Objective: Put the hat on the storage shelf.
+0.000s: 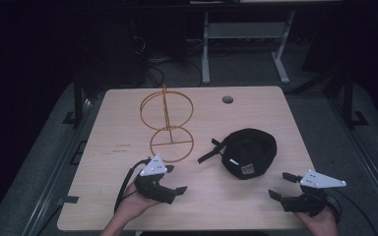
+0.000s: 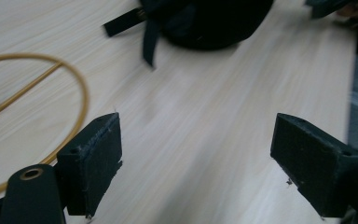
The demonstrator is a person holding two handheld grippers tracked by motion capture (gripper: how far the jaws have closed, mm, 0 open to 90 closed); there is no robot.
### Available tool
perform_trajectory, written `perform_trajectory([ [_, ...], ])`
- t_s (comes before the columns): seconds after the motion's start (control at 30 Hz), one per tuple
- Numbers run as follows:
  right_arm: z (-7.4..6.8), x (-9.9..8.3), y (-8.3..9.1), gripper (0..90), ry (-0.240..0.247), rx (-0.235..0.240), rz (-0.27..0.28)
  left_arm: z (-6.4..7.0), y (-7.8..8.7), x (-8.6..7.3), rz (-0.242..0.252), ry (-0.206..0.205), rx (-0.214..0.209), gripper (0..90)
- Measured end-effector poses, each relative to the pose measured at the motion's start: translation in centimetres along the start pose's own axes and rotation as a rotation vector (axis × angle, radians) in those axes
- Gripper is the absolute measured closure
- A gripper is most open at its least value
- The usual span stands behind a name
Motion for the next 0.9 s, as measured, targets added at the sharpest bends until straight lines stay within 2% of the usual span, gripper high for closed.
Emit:
perform_trajectory([
  [0.03, 0.0, 0.0, 0.0, 14.7, 0.000, 0.000, 0.000, 0.0, 0.0, 0.0, 0.000, 0.000, 0.000, 16.2],
  [0.07, 0.0, 0.0, 0.0, 14.7, 0.002, 0.002, -0.001, 0.4, -0.4, 0.8, 0.004, -0.003, -0.028, 16.2],
  [0.1, 0.0, 0.0, 0.0, 14.7, 0.002, 0.002, -0.001, 0.4, -0.4, 0.8, 0.004, -0.003, -0.028, 16.2],
  [0.17, -0.2, 0.0, 0.0, 14.7, 0.005, 0.004, 0.000, 0.8, -1.2, 2.0, -0.008, -0.023, -0.052, 16.2],
  [0.2, -0.2, 0.0, 0.0, 14.7, 0.005, 0.004, 0.000, 0.8, -1.2, 2.0, -0.008, -0.023, -0.052, 16.2],
  [0.33, -0.2, 0.0, 0.0, 14.7, 0.001, 0.008, 0.002, 1.3, -2.5, 4.0, -0.029, -0.068, -0.069, 16.2],
  [0.37, -0.2, 0.0, 0.0, 14.7, 0.000, 0.006, 0.002, 1.3, -2.5, 4.0, -0.029, -0.068, -0.069, 16.2],
  [0.47, -0.1, 0.0, 0.0, 14.7, 0.002, 0.005, 0.001, 1.5, -3.6, 5.6, -0.039, -0.095, -0.086, 16.2],
  [0.9, -0.2, 0.0, 0.1, 14.7, -0.001, 0.015, 0.007, 2.0, -7.3, 8.8, -0.091, -0.164, -0.110, 16.5],
])
Point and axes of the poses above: each handheld gripper's, and its own axes: y roughly backward along the jaws, x roughly out of its top, z roughly to its right, the point moved 4 cm from there along -y, roughly forward along the jaws, and after that the axes turned 12 degrees about -x, right-handed, at the moved point
